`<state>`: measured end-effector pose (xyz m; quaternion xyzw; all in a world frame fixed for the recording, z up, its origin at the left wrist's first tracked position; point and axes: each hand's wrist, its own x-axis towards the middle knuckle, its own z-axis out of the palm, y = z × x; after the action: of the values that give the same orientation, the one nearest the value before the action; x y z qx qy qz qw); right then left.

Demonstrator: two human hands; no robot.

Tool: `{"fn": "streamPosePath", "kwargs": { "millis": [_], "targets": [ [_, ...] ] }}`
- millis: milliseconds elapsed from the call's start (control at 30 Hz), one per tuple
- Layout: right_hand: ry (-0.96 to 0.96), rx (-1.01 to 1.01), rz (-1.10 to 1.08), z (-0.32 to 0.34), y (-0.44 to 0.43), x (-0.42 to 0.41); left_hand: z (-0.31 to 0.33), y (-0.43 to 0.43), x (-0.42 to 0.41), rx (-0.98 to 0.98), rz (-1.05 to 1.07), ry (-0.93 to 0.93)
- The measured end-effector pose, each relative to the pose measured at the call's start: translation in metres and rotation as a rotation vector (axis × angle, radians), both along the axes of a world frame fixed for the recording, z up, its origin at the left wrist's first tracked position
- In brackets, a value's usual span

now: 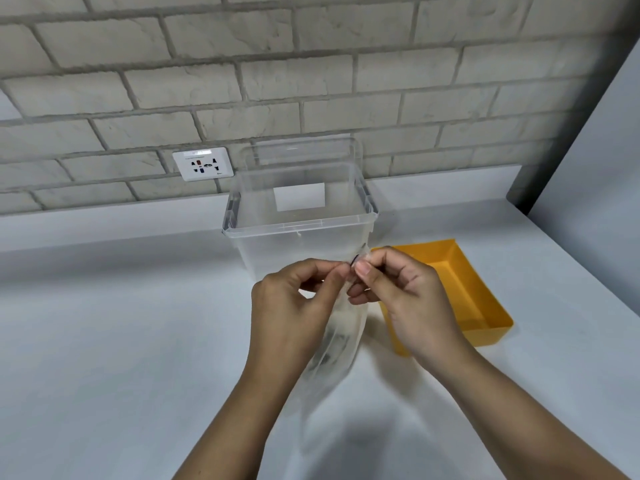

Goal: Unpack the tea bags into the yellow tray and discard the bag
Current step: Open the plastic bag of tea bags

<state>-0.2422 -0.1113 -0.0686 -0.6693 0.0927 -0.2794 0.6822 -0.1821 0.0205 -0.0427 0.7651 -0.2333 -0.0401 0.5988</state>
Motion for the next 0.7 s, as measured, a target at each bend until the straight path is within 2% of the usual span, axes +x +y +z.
{"fn": "streamPosePath", "kwargs": {
  "millis": [200,300,367,433,500,633,700],
  "targets": [
    [0.024,0.042,0.156,-0.004,-0.002,0.001,0.003,-0.003,0.0,-0.213,0.006,0.429],
    [0.025,0.249,0.281,-0.002,-0.003,-0.003,0.006,-0.003,0.0,-0.371,-0.066,0.696],
    [0.018,0.395,0.307,-0.002,-0.002,-0.003,0.006,-0.005,0.0,-0.436,-0.104,0.793],
    [0.032,0.35,0.255,-0.004,-0.002,-0.002,0.003,-0.005,0.001,-0.431,-0.104,0.781],
    [0.056,0.187,0.183,-0.005,-0.002,-0.001,0.002,-0.003,0.001,-0.379,-0.109,0.714],
    [0.033,0.136,0.061,0.0,-0.009,-0.001,0.0,0.013,0.004,-0.003,-0.156,0.386],
    [0.063,0.115,0.045,0.001,-0.008,-0.003,-0.002,0.018,0.005,0.087,-0.14,0.346]
  ]
}}
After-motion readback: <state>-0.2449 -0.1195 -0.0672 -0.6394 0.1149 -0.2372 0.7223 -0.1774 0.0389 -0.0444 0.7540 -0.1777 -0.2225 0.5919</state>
